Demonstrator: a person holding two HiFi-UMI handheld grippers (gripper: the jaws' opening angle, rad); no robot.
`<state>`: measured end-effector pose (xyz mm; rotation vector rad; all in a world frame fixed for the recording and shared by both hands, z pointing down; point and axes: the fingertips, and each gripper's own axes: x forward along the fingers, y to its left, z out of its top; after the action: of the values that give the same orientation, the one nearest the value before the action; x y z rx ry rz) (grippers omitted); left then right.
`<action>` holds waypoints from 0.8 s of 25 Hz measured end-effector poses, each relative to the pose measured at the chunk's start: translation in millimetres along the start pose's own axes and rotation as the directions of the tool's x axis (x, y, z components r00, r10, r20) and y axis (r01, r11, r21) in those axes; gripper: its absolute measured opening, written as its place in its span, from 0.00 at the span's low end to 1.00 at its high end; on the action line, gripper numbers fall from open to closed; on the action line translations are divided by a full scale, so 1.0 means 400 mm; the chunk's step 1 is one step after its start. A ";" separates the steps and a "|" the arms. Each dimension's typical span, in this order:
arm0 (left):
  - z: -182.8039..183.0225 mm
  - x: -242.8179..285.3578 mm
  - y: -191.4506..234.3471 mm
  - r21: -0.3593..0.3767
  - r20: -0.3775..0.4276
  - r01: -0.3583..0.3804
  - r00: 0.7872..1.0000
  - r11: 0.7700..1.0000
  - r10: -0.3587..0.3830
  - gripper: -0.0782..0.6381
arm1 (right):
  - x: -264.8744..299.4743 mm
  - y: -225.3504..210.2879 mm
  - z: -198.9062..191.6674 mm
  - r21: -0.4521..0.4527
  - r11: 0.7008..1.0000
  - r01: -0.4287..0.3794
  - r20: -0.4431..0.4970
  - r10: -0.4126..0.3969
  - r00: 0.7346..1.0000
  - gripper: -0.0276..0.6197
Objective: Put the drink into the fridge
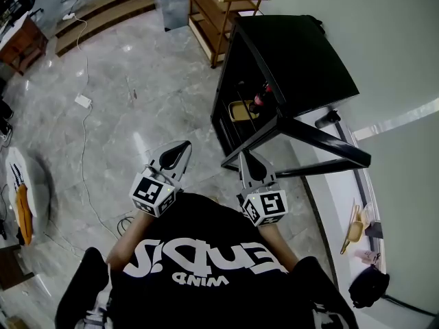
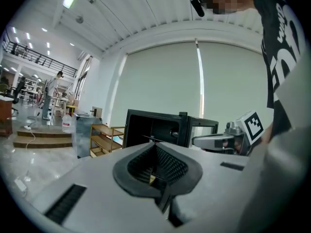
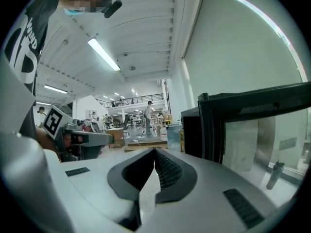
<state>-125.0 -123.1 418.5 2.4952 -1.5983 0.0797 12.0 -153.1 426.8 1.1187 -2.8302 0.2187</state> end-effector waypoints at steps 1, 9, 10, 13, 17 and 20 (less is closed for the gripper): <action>-0.005 -0.001 0.002 -0.003 0.003 -0.004 1.000 1.000 0.004 0.12 | 0.003 0.003 -0.003 0.000 1.000 -0.001 0.000 0.001 1.000 0.08; -0.032 -0.018 0.021 -0.032 -0.002 -0.043 0.999 0.999 0.043 0.12 | 0.008 0.012 -0.022 0.020 1.000 0.000 -0.004 0.000 1.000 0.08; -0.035 -0.020 0.025 -0.035 -0.004 -0.048 0.999 0.998 0.048 0.12 | 0.007 0.011 -0.023 0.022 1.000 0.003 -0.005 -0.003 1.000 0.08; -0.039 -0.025 0.029 -0.044 -0.004 -0.054 0.999 0.998 0.054 0.12 | 0.003 0.008 -0.027 0.028 1.000 0.013 -0.010 -0.013 1.000 0.08; -0.042 -0.030 0.030 -0.046 -0.004 -0.057 0.998 0.997 0.057 0.12 | -0.003 0.008 -0.032 0.027 0.999 0.023 -0.014 -0.023 1.000 0.08; -0.044 -0.033 0.032 -0.047 0.002 -0.062 0.998 0.997 0.063 0.12 | -0.004 0.009 -0.036 0.029 0.999 0.026 -0.015 -0.026 1.000 0.08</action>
<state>-141.2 -113.2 435.4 2.4116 -1.6596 0.0456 11.1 -147.2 440.3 1.1538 -2.8068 0.2657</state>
